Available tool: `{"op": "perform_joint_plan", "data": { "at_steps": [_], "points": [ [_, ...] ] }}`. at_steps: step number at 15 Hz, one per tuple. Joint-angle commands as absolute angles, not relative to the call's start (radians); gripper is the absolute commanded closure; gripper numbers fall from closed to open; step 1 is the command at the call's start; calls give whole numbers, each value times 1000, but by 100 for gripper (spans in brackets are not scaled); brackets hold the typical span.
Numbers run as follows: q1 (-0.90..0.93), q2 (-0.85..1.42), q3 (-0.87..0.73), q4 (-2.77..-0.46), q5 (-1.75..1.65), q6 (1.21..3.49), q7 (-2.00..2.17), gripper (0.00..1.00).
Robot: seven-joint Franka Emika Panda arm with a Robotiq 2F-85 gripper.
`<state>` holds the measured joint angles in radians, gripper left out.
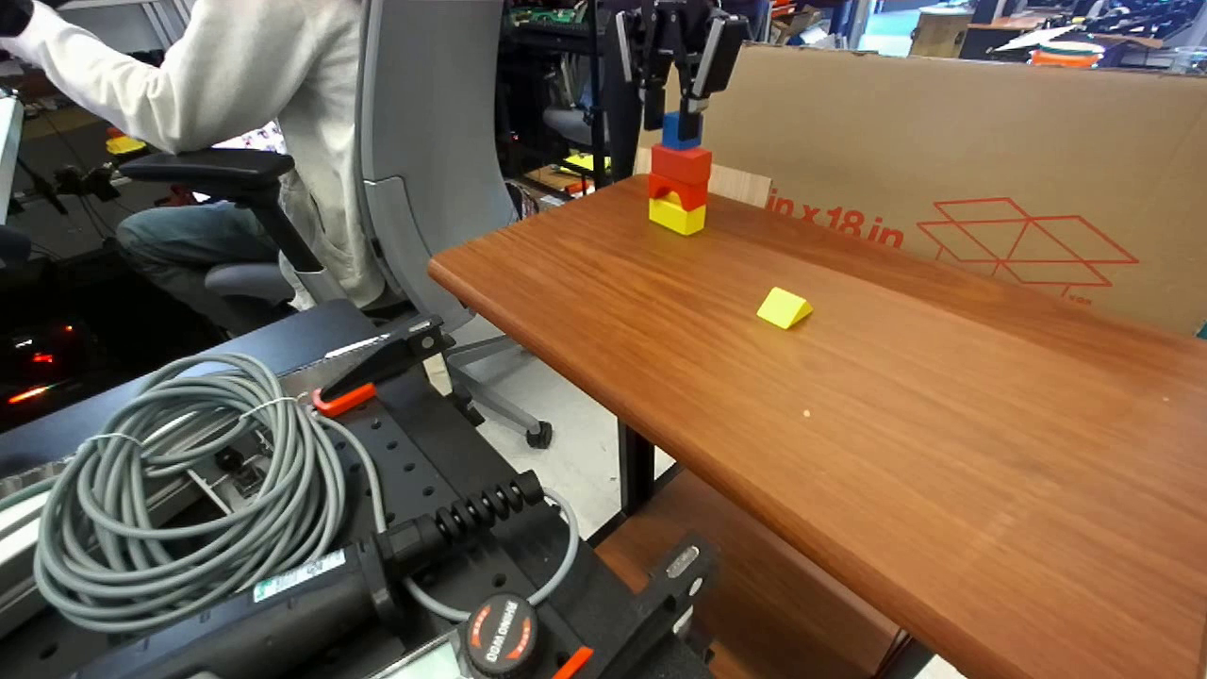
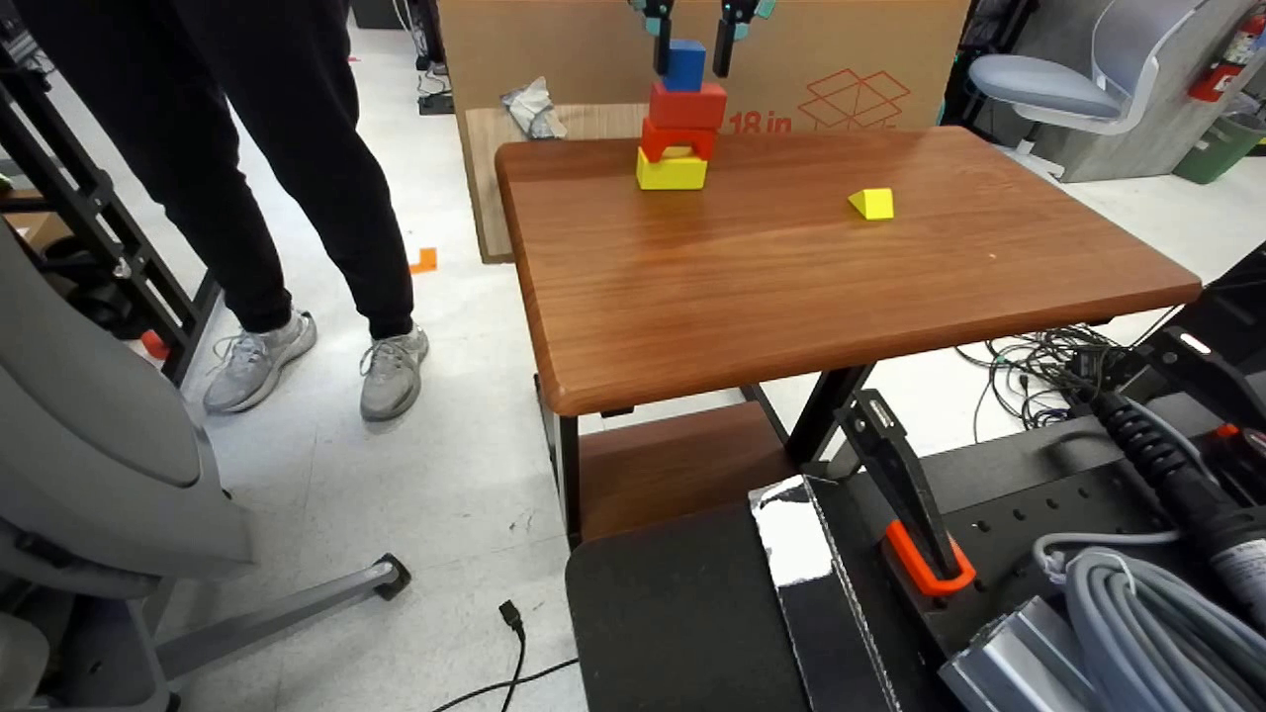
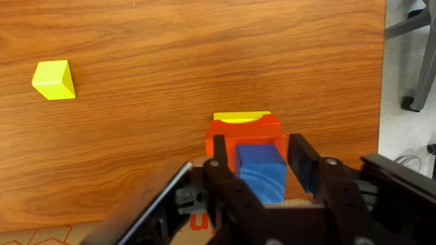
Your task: Remove the blue block from the top of the stack.
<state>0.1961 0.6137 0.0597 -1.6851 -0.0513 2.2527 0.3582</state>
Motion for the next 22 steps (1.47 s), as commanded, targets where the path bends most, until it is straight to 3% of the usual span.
{"op": "perform_joint_plan", "data": {
  "at_steps": [1, 3, 16, 22],
  "points": [
    [220, 644, 38, -1623, -55, 2210, 368, 80],
    [223, 639, 37, -1621, -57, 2208, 366, 92],
    [211, 314, 18, -2049, -139, 2266, 334, 92],
    [156, 308, 4, -2183, -140, 2392, 308, 92]
  ]
}}
